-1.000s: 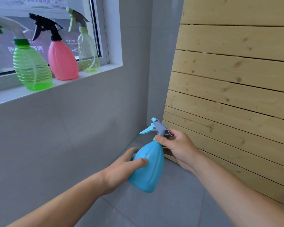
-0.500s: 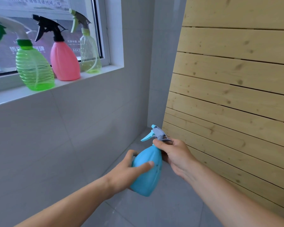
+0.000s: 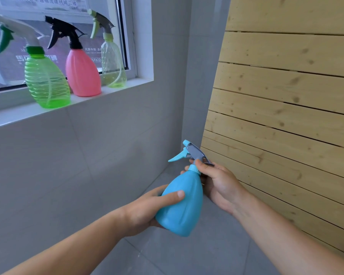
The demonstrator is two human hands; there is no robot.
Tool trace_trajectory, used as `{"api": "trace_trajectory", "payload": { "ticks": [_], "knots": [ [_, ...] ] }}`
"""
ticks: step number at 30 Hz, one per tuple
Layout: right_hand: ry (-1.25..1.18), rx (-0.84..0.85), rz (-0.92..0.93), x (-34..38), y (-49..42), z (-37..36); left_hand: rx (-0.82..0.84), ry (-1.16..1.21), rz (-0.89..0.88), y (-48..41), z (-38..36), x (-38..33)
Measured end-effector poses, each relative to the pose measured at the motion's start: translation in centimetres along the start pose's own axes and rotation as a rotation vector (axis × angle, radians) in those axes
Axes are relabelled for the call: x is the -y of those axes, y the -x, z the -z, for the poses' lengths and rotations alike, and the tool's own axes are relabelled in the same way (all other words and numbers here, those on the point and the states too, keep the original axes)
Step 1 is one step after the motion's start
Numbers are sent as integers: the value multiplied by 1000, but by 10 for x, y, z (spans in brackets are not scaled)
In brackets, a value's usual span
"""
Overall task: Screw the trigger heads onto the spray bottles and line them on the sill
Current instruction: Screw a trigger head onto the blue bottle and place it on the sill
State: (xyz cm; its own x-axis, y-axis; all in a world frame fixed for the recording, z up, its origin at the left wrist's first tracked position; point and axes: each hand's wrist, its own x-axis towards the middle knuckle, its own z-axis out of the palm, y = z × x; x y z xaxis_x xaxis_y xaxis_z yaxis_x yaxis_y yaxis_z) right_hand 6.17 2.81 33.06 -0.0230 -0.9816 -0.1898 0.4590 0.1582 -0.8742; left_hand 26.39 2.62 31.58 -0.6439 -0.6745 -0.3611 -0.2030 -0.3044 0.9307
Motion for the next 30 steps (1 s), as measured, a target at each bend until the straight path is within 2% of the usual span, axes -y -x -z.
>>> {"api": "trace_trajectory", "payload": {
  "ticks": [2, 9, 11, 16, 19, 22, 27, 30],
  "knots": [
    [-5, 14, -1, 1, 2, -2, -28, -16, -32, -2, -2, 2],
    [91, -102, 99, 4, 0, -6, -337, -233, -157, -8, -14, 0],
    [111, -111, 103, 4, 0, -7, -360, -288, -170, -8, -16, 1],
    [132, -99, 101, 4, 1, -5, -126, -65, -86, -4, -7, -1],
    [157, -62, 124, 6, 2, -10, -84, 59, -66, -4, -1, -1],
    [277, -14, 188, 7, 8, -20, -139, 38, -143, 5, 9, -10],
    [593, 143, 262, -4, 13, -52, -388, 72, -367, 35, 46, -33],
    [635, 216, 276, -6, 9, -89, -478, 104, -414, 57, 63, -40]
  ]
}}
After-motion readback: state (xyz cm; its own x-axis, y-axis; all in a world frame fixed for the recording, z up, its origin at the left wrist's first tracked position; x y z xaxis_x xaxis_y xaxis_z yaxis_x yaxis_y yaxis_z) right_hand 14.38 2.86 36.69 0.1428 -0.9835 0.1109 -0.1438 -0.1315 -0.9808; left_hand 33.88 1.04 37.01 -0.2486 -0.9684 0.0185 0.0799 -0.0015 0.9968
